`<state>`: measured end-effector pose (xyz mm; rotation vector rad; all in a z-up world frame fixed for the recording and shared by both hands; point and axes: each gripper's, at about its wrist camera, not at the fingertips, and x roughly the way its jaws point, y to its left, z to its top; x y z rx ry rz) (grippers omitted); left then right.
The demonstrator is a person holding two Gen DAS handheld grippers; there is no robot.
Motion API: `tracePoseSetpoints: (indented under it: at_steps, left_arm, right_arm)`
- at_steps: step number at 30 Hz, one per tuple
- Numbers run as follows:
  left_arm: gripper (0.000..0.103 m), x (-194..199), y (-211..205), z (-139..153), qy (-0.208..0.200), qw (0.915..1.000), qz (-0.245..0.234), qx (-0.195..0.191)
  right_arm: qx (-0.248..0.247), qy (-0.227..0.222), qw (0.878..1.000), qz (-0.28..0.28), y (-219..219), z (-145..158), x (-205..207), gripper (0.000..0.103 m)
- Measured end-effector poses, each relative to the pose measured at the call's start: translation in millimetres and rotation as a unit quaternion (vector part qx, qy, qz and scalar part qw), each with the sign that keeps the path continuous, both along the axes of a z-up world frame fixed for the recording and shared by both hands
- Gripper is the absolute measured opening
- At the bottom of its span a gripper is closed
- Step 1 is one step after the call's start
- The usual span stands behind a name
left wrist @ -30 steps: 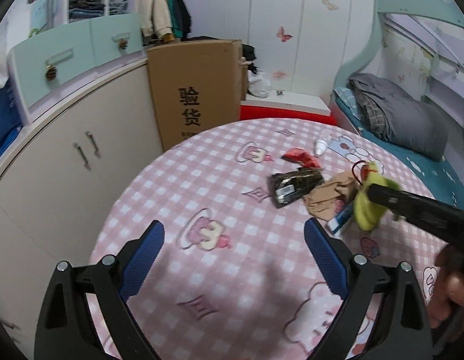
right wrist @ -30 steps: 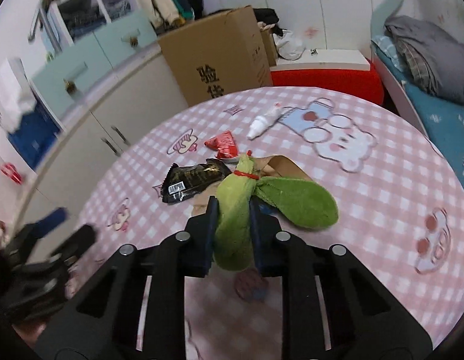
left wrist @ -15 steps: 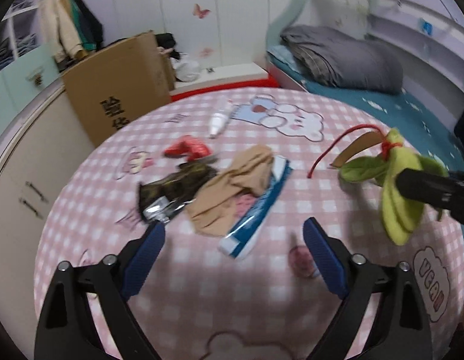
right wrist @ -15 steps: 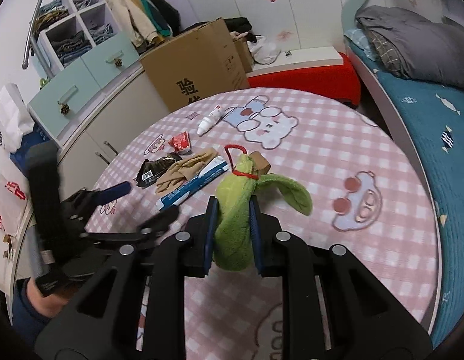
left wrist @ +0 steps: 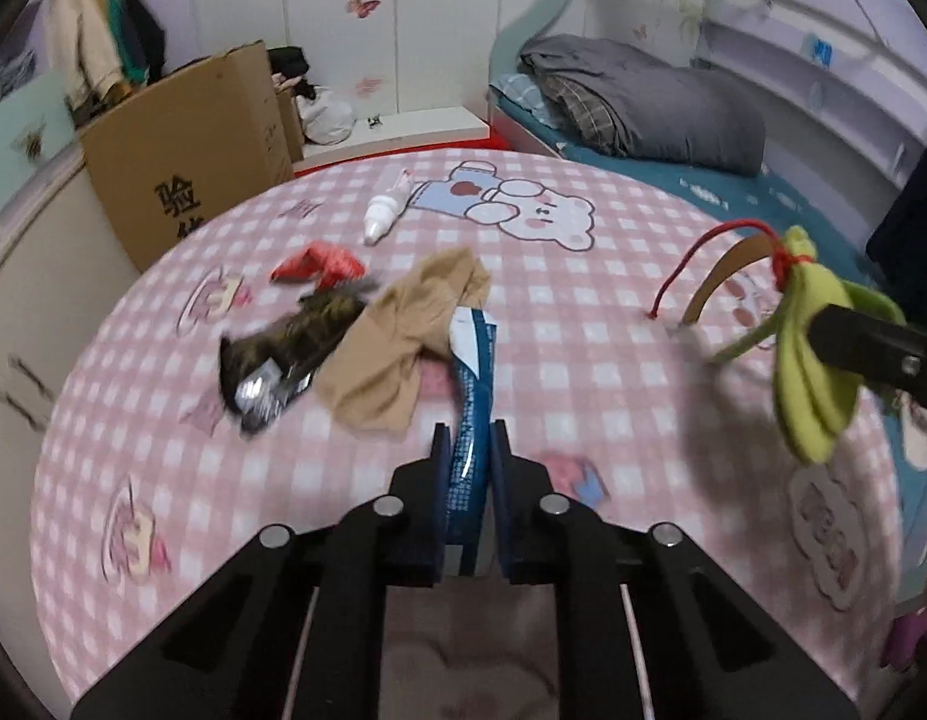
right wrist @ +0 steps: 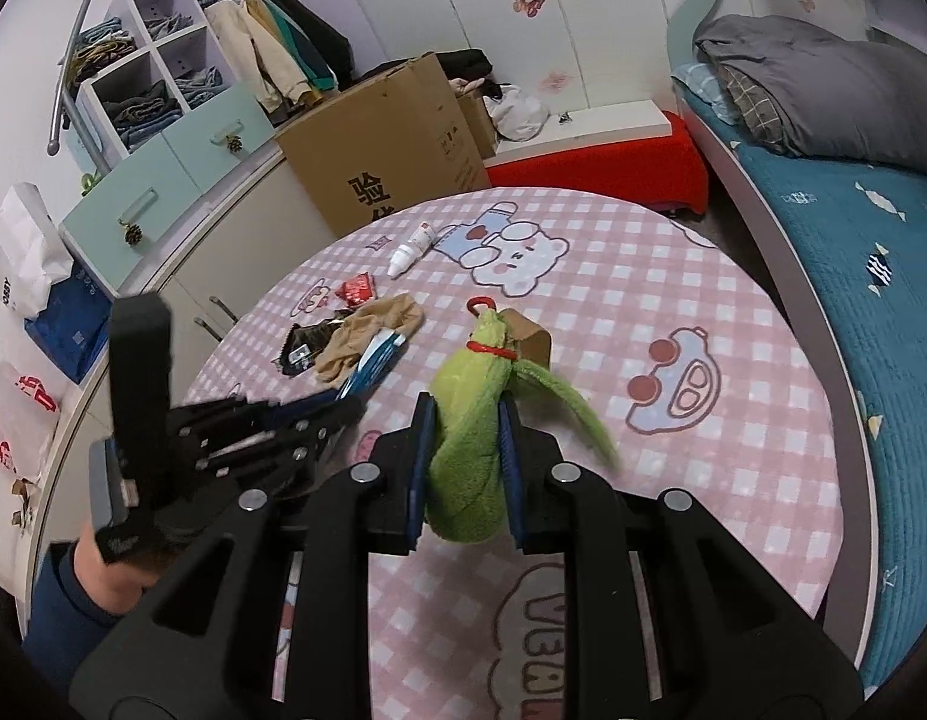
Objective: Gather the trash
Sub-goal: 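Carry the plush toy and blue tube over the bin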
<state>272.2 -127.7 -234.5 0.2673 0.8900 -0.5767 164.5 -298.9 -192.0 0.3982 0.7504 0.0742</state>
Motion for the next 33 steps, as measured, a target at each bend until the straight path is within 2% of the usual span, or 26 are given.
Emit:
tracePoseSetpoints:
  at_steps: [9,15,21,25,30,33]
  left_arm:
    - [0.012,-45.6,52.3,15.5,0.004,0.9977,0.042,-0.054]
    - [0.012,-73.2,95.3,38.5,-0.023,0.9930,0.082,-0.082]
    - [0.012,-91.8,152.0,64.9,-0.047,0.9819,0.137,-0.122]
    - [0.012,-108.9,200.9,79.2,-0.069,0.9703,0.185,-0.139]
    - [0.012,-126.0,261.4,79.0,-0.078,0.9555,0.247,-0.141]
    - [0.012,-140.0,304.0,74.7,-0.079,0.9435,0.289,-0.142]
  right_arm:
    - [-0.005,-0.010,1.000,0.028,32.2,13.7,-9.3,0.021]
    - [-0.013,-0.015,0.998,0.064,70.7,21.5,-13.4,0.021]
    - [-0.020,-0.027,0.992,0.118,125.2,35.5,-12.6,0.021]
    - [-0.026,-0.033,0.986,0.159,166.9,42.8,-9.3,0.021]
    - [-0.035,-0.042,0.975,0.213,225.0,49.4,-3.4,0.021]
    - [-0.036,-0.045,0.966,0.253,268.9,51.7,2.4,0.021]
